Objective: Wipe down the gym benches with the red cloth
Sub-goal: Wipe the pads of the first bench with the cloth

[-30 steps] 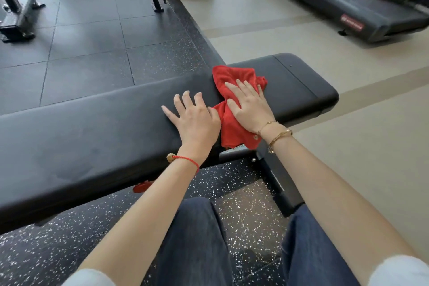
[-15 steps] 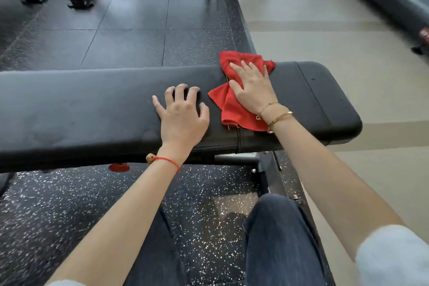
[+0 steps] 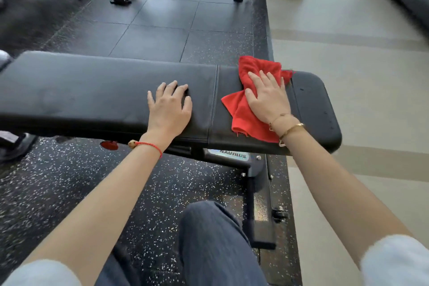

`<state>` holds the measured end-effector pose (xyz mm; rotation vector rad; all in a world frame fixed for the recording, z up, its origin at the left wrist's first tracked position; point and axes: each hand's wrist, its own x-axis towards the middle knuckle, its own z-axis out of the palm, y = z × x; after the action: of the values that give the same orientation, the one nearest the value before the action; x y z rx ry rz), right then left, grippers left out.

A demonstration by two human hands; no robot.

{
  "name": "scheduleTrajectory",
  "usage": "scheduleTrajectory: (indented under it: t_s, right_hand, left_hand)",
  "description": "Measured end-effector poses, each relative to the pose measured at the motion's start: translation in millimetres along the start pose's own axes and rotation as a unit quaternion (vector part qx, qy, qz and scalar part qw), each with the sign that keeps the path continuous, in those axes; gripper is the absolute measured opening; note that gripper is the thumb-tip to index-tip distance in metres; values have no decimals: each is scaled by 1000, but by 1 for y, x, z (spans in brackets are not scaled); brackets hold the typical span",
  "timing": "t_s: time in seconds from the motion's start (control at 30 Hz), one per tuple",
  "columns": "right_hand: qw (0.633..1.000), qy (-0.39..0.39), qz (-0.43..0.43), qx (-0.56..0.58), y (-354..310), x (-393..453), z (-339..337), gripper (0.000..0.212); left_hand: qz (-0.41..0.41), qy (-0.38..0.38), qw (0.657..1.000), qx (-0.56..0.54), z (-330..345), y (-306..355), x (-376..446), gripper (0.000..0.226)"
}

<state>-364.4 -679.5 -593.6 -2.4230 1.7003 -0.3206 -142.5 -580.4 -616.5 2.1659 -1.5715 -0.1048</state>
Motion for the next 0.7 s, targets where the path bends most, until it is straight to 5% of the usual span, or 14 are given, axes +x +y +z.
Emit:
scheduleTrajectory:
  t_s: [0.33,0.5,0.7]
  right_hand:
    - [991,4,-128,30,24,-33,0,53]
    - [999,6,-44,25,55,0,-7,53]
    - [999,-6,-40,3,-1,51,2,51]
  left_hand:
    - [-35,50,997,38,11,22,-7,38]
    - [-33,62,997,43,14,23,-6,37]
    - [-30,69,996,47,15,23,-5,37]
